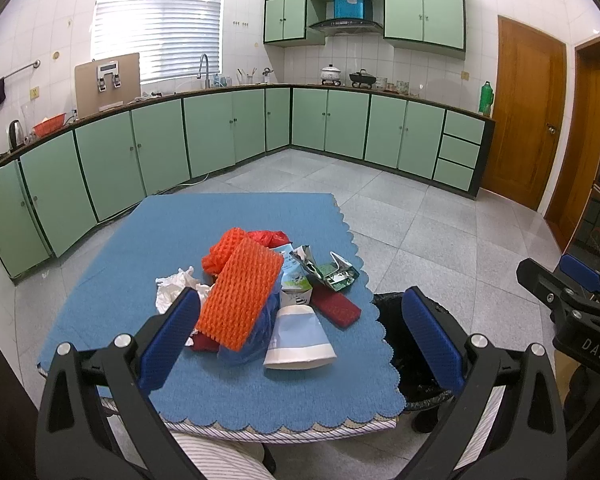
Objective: Collect trash
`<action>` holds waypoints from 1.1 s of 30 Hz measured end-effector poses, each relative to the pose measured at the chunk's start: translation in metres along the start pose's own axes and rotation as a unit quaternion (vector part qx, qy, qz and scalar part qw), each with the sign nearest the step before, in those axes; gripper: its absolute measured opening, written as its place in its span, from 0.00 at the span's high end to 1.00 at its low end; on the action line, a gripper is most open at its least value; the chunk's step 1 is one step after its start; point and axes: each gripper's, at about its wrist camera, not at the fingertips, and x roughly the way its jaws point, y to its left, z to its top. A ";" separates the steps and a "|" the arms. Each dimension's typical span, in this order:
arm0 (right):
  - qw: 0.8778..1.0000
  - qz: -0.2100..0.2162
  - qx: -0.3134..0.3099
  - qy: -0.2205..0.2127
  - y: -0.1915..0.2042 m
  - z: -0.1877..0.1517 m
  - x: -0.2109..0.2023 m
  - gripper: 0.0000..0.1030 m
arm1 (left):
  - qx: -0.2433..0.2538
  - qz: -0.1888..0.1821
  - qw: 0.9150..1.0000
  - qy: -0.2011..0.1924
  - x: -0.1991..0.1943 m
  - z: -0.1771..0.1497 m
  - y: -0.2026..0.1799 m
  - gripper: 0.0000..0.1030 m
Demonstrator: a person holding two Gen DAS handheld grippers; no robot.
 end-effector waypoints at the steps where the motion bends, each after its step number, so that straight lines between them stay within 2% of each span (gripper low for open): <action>1: 1.000 -0.001 0.000 0.000 0.000 0.000 0.000 0.06 | 0.000 0.000 1.000 0.000 0.001 0.000 0.000 0.05; 33: 1.000 -0.008 -0.007 -0.004 0.001 -0.005 0.009 0.06 | -0.004 -0.002 1.000 0.011 0.014 0.000 0.006 0.05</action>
